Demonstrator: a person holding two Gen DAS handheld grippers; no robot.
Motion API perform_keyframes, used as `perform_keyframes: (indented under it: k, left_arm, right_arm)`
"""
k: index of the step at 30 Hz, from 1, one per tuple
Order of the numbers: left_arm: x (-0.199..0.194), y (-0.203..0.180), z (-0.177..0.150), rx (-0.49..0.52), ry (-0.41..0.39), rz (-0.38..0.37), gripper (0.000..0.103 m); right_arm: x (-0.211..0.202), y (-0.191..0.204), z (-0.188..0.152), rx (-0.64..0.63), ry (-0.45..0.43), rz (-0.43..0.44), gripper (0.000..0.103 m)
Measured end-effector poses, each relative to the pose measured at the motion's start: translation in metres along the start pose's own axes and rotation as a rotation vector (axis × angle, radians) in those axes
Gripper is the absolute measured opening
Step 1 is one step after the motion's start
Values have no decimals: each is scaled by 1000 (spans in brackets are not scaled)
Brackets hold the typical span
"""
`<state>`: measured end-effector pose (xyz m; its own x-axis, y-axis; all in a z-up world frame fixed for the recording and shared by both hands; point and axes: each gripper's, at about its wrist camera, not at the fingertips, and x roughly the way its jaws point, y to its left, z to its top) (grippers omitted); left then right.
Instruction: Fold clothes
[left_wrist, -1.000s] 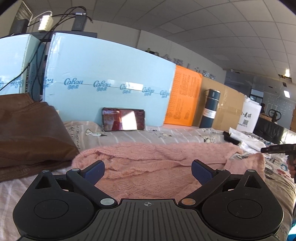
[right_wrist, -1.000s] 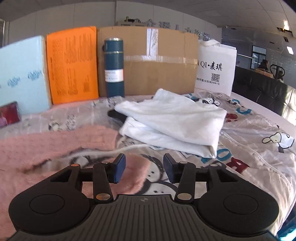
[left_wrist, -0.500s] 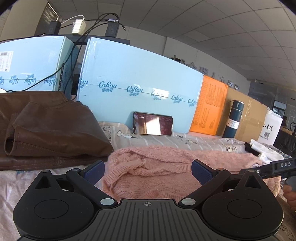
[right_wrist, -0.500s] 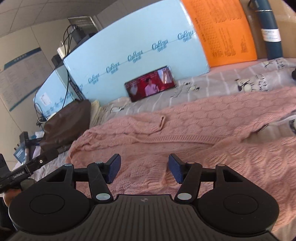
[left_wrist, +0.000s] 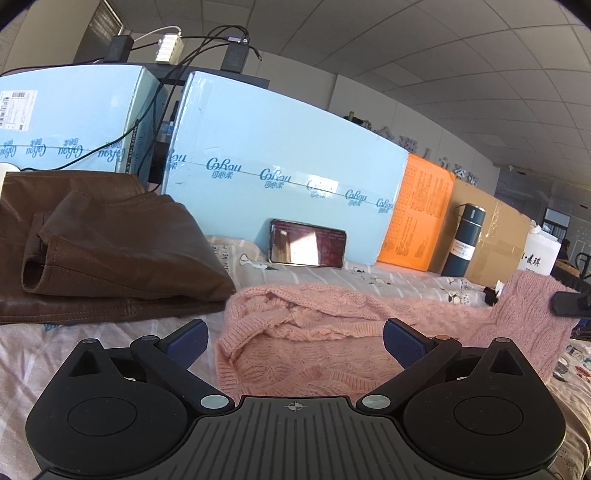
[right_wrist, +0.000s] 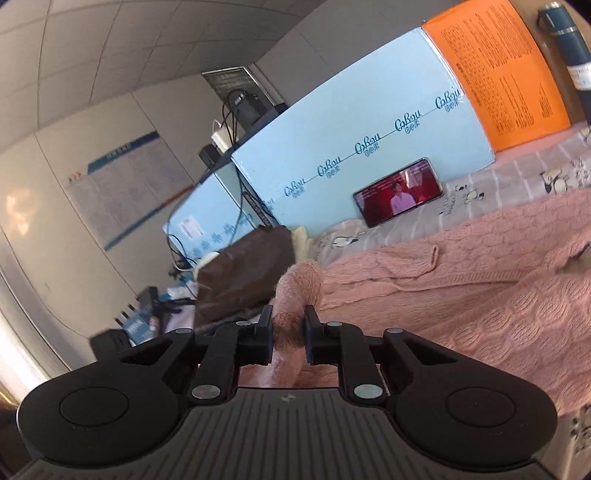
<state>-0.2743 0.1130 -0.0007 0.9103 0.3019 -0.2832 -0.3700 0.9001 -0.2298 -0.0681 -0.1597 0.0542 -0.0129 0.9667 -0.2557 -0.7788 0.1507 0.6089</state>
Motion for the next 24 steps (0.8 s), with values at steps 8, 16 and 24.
perform_keyframes:
  k: [8,16,24]
  left_arm:
    - [-7,-24,-5,126,5,-157,103]
    - [7,-53,-13,287,106,-148,103]
    - [29,-47,-16,281,241,-40,103]
  right_arm:
    - [8,-4,-29,-106,13,-213,14]
    - [26,0,-46,-399,-54,-381,16]
    - [39,-13,-45,-456,8,-516,63]
